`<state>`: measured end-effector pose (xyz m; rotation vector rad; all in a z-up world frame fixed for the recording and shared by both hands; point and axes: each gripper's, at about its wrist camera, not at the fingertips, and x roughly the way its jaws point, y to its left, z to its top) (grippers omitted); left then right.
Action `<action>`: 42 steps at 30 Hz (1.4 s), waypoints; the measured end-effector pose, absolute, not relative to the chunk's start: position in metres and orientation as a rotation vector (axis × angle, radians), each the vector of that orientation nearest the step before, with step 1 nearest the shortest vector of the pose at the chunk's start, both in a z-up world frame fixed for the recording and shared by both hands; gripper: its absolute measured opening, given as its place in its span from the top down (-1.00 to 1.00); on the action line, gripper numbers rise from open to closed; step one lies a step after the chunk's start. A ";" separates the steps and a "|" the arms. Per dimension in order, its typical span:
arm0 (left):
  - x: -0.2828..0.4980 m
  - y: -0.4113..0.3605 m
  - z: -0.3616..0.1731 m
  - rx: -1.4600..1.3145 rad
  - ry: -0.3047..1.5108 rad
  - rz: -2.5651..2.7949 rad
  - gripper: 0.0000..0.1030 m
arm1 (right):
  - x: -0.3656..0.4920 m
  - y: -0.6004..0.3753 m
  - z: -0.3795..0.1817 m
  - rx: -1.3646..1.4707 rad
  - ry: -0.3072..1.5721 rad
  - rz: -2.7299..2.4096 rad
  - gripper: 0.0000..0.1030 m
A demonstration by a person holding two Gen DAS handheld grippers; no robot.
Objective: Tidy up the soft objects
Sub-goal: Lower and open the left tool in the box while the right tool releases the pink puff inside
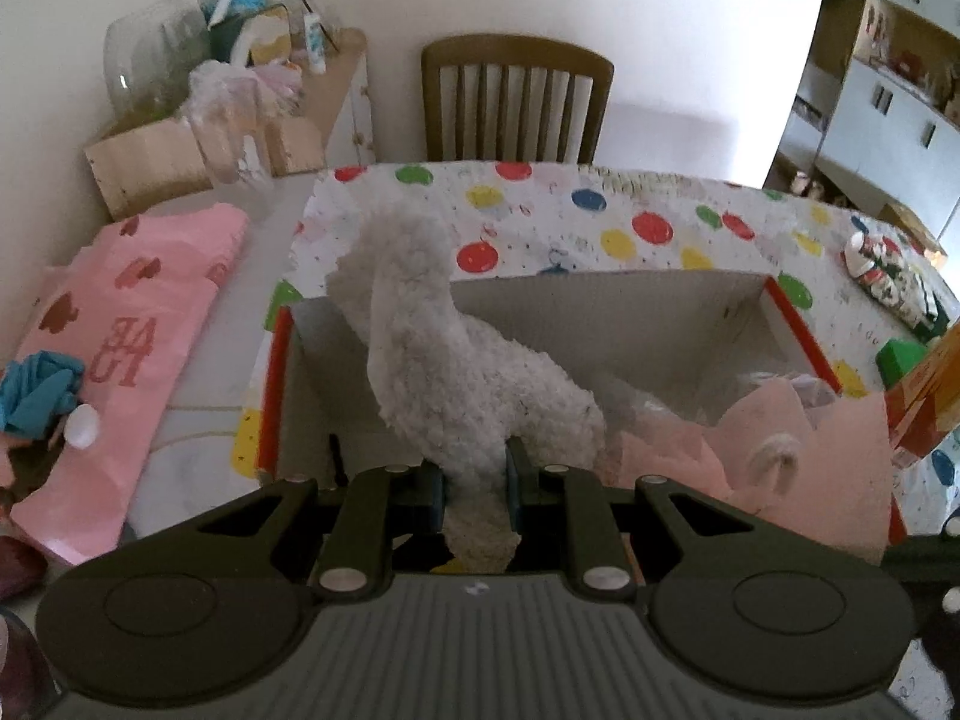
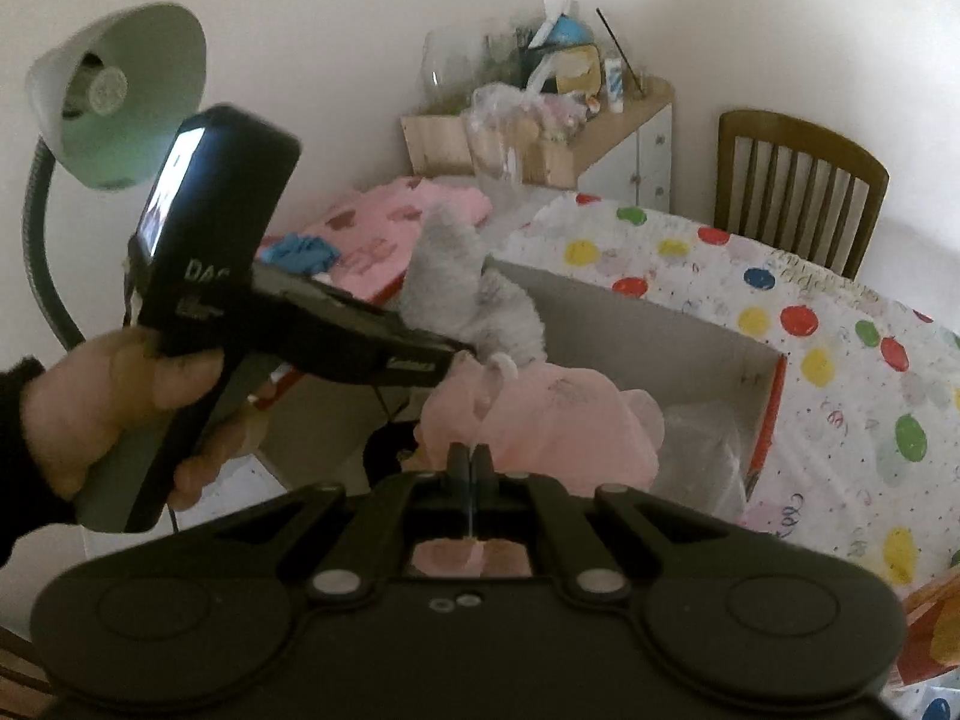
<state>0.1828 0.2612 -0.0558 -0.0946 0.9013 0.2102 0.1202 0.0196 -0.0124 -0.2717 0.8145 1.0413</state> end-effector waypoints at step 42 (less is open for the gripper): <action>0.183 0.274 -0.089 -0.192 1.036 0.242 0.04 | 0.125 0.027 -0.037 -0.298 0.922 0.952 0.57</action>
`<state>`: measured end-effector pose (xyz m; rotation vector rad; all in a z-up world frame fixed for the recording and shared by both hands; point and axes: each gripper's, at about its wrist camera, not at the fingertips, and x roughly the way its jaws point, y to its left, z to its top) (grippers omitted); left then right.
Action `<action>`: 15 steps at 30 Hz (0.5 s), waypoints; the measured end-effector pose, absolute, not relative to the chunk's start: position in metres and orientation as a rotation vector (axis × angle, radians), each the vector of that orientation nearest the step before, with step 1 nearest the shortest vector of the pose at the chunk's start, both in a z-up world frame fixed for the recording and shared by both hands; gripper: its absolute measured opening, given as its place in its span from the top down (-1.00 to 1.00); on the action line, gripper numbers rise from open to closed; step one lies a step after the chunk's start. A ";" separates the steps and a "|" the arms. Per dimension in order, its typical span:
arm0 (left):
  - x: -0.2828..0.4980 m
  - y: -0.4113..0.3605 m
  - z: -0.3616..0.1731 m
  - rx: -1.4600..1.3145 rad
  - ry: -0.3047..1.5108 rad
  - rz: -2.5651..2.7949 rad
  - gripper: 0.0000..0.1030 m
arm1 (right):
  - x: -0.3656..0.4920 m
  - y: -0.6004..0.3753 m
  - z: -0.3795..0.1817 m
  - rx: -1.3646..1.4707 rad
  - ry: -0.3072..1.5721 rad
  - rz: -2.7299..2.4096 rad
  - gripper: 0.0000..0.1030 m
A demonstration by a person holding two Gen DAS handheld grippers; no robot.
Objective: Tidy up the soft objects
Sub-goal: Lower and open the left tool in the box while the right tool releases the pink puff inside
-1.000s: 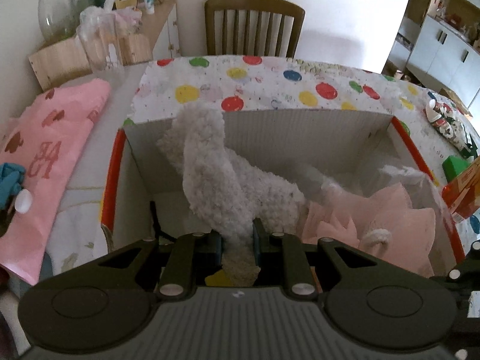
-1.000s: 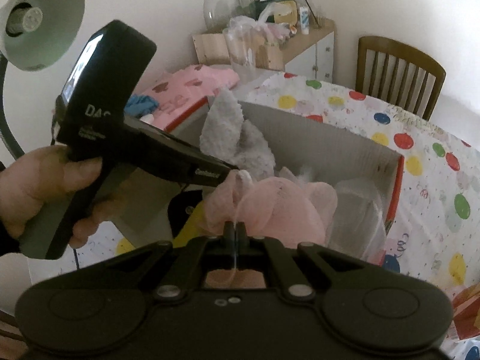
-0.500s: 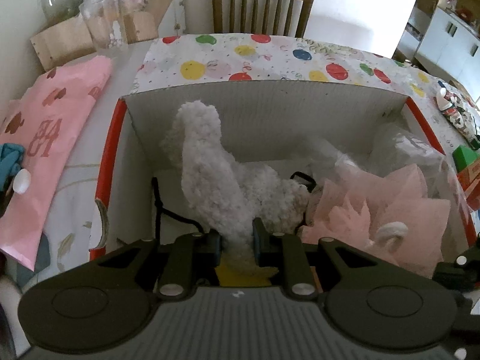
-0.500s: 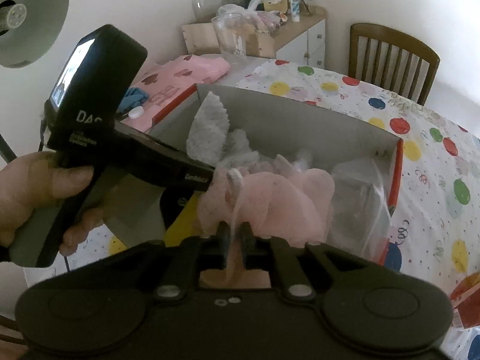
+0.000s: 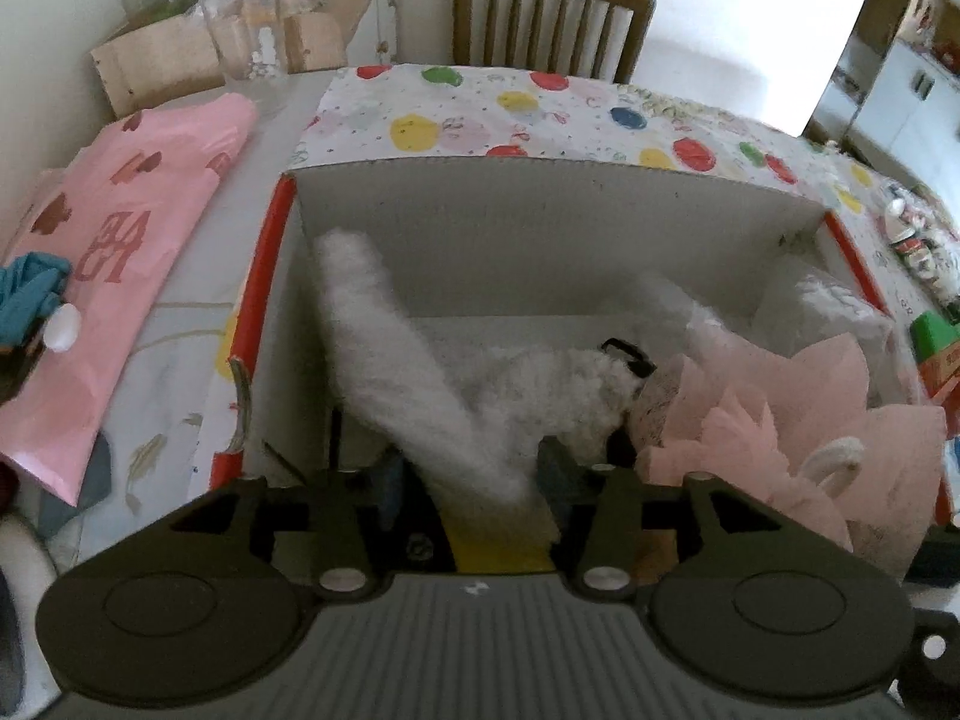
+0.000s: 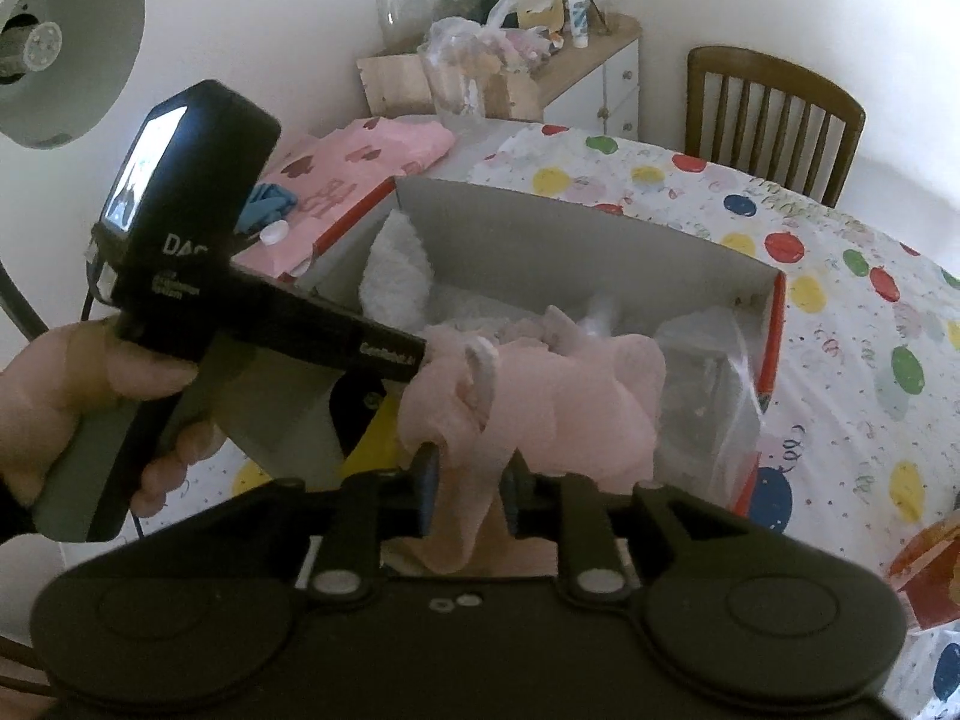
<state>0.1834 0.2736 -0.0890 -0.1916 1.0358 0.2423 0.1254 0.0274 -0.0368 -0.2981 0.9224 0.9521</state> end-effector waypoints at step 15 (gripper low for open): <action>0.161 0.265 -0.063 -0.159 0.959 0.251 -0.42 | 0.118 -0.002 -0.014 -0.246 0.873 0.953 -0.13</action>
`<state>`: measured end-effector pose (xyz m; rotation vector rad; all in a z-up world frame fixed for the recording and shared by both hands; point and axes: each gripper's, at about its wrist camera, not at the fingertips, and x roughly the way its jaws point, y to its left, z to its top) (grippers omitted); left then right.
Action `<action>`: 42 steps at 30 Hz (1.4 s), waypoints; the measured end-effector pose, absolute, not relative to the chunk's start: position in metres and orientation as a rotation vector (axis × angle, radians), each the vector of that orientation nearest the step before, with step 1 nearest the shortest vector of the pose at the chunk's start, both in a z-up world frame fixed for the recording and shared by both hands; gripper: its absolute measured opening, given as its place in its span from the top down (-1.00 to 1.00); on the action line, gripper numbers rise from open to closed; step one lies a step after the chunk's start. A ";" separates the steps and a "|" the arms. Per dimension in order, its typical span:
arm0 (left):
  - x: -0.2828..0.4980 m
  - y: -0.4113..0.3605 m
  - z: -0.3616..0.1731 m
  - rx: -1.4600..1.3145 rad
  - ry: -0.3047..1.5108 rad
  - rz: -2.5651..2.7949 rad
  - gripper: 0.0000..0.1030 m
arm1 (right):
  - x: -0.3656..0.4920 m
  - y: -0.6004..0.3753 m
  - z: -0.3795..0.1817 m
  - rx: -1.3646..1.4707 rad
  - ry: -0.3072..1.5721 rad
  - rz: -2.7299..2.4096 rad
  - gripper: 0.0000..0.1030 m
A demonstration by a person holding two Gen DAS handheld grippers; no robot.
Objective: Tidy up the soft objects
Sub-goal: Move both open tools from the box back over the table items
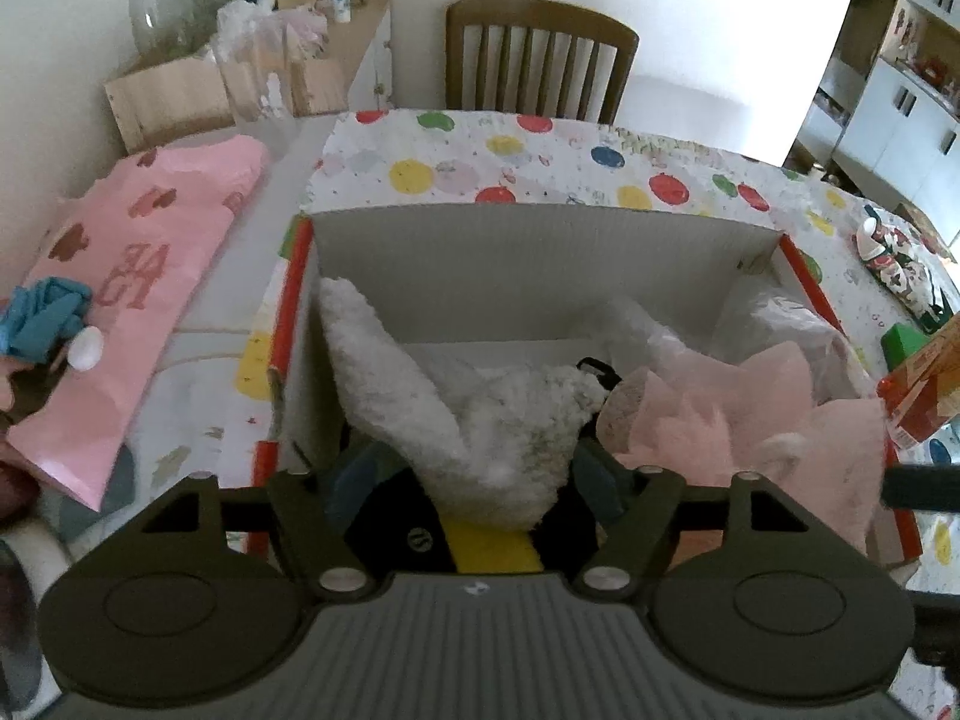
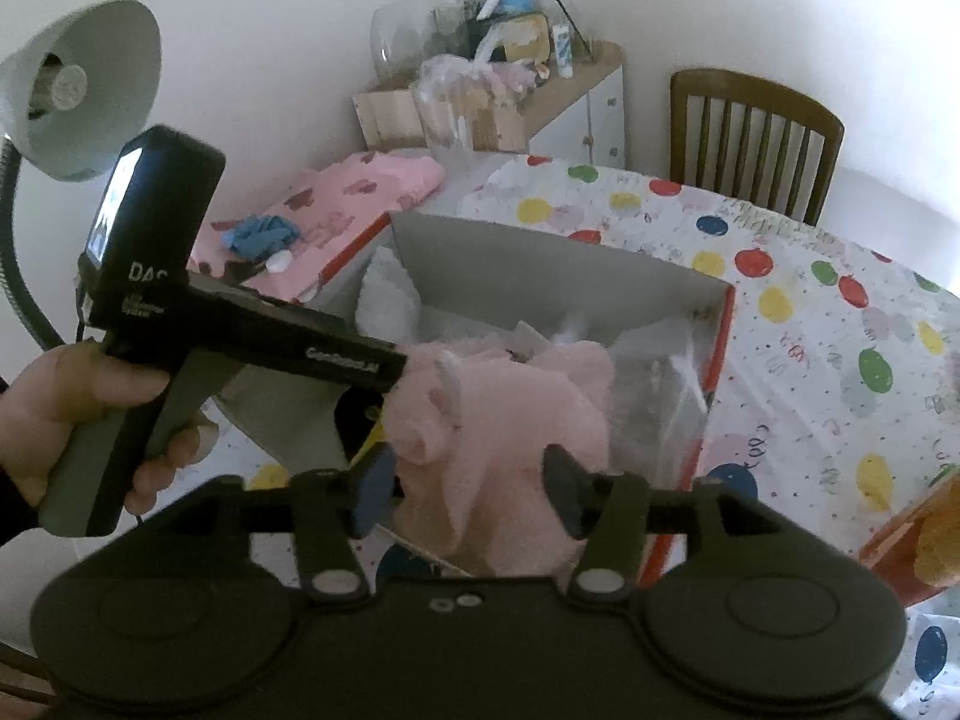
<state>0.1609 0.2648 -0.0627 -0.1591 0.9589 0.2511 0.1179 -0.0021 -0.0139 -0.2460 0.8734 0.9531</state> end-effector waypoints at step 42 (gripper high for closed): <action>0.153 0.030 0.010 -0.194 0.760 -0.093 -1.00 | 0.174 -0.297 0.050 -0.073 0.688 0.766 -0.98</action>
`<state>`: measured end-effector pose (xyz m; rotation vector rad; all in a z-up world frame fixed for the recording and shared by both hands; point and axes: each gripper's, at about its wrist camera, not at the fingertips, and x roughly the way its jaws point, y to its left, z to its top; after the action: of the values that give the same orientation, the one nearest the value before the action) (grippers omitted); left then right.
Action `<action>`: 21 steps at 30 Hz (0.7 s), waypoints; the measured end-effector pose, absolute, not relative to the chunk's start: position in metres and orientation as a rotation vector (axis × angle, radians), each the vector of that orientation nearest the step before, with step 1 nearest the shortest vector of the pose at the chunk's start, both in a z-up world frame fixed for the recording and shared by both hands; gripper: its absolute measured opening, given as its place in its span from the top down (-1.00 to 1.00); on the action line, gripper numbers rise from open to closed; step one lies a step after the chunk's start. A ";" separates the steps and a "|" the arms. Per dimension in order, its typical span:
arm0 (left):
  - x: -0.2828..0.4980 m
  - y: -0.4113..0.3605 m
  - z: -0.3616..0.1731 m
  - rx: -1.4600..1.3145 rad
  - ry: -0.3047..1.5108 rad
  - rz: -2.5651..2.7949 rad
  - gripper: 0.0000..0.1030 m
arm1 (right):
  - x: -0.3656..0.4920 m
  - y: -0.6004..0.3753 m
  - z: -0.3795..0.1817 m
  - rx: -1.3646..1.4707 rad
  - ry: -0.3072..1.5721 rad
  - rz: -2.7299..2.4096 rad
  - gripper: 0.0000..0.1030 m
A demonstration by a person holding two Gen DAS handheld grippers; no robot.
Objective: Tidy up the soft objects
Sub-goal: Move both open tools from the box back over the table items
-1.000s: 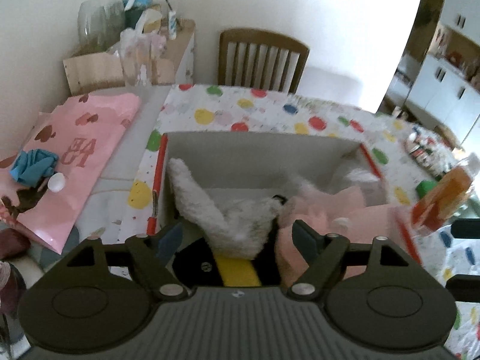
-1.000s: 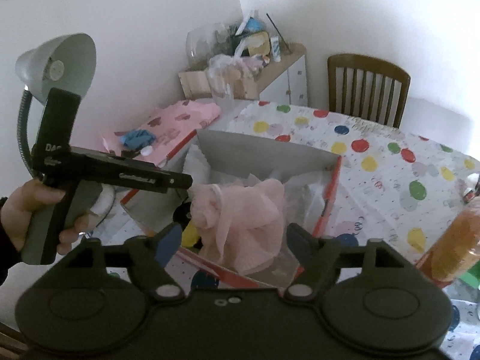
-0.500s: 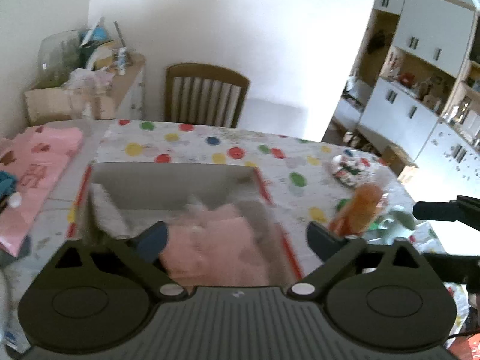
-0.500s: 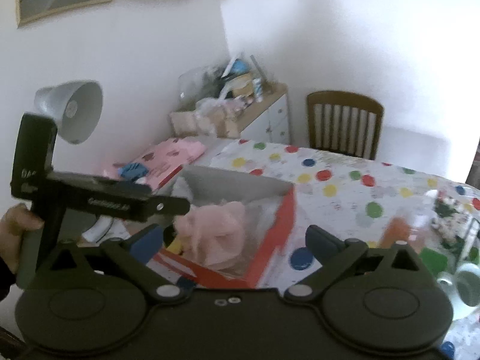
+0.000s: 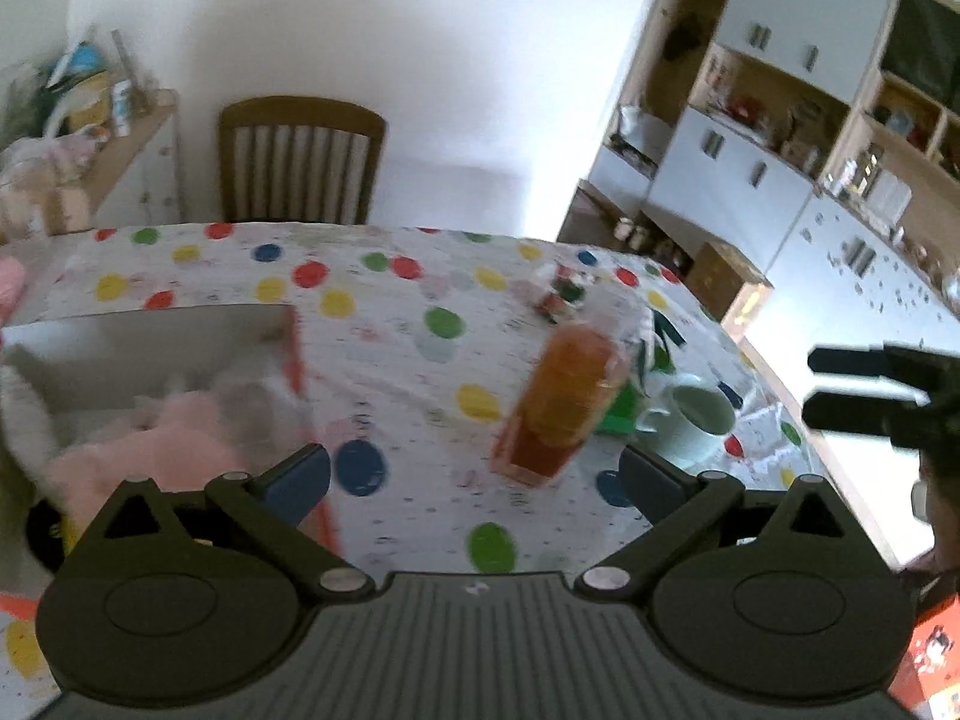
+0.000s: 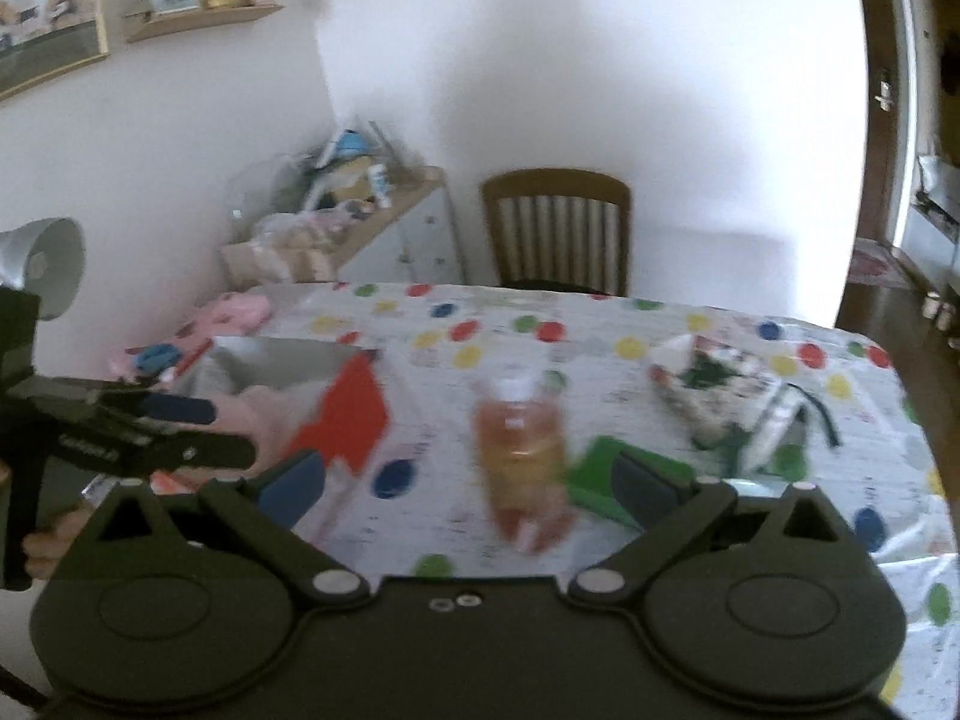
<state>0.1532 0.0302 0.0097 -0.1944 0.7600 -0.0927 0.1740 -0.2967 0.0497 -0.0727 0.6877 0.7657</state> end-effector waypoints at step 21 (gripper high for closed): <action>0.232 -0.138 0.000 0.021 0.768 -0.315 -1.00 | 0.330 -0.385 0.012 -0.137 0.797 0.704 -0.96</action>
<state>0.2317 -0.1384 -0.0004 0.0212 0.7679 -0.3149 0.3295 -0.3851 0.0119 -0.1373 0.7973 0.7039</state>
